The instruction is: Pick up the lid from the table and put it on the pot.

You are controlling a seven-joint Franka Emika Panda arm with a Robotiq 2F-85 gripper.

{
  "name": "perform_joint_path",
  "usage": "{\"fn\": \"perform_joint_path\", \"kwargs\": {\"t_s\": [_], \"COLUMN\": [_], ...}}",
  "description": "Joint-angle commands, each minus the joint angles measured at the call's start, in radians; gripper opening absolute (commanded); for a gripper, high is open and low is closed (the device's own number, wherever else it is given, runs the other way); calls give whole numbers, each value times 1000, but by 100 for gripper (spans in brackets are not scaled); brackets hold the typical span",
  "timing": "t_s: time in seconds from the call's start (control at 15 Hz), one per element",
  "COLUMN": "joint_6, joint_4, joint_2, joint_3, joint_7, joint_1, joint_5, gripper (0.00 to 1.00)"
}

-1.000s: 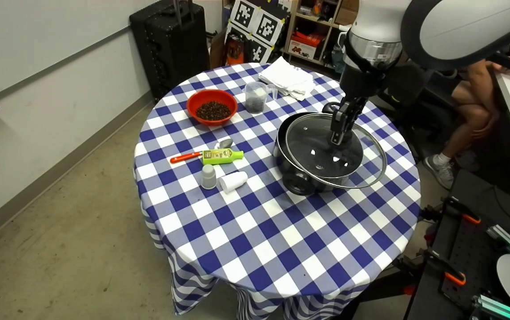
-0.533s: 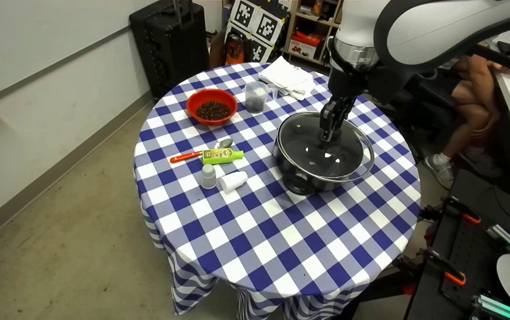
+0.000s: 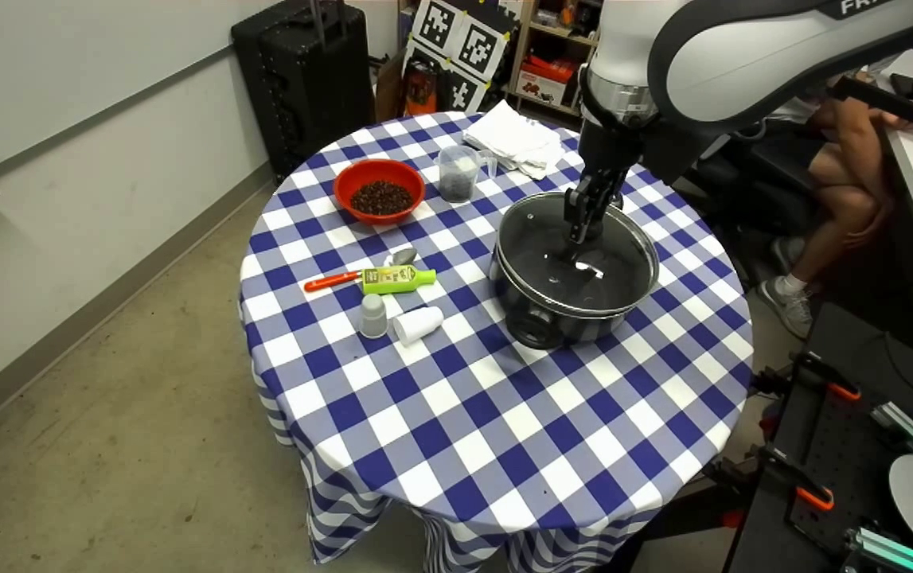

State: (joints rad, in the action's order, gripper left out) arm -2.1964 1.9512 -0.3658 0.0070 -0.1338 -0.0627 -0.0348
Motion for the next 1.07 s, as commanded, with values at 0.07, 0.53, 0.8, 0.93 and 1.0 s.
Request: {"fn": "perform_joint_path", "kwargs": {"t_s": [0.07, 0.53, 0.8, 0.93, 1.0], "joint_6": [2, 1, 2, 1, 1], "joint_4": [-41, -39, -42, -44, -44], "joint_2": [-13, -26, -35, -34, -34], "joint_3": [-11, -11, -14, -14, -14], "joint_7": [-39, -43, -54, -57, -57], "joint_1": [-10, -8, -9, -8, -8], "joint_5": [-24, -16, -18, -18, -16], "gripper": [25, 25, 25, 25, 25]}}
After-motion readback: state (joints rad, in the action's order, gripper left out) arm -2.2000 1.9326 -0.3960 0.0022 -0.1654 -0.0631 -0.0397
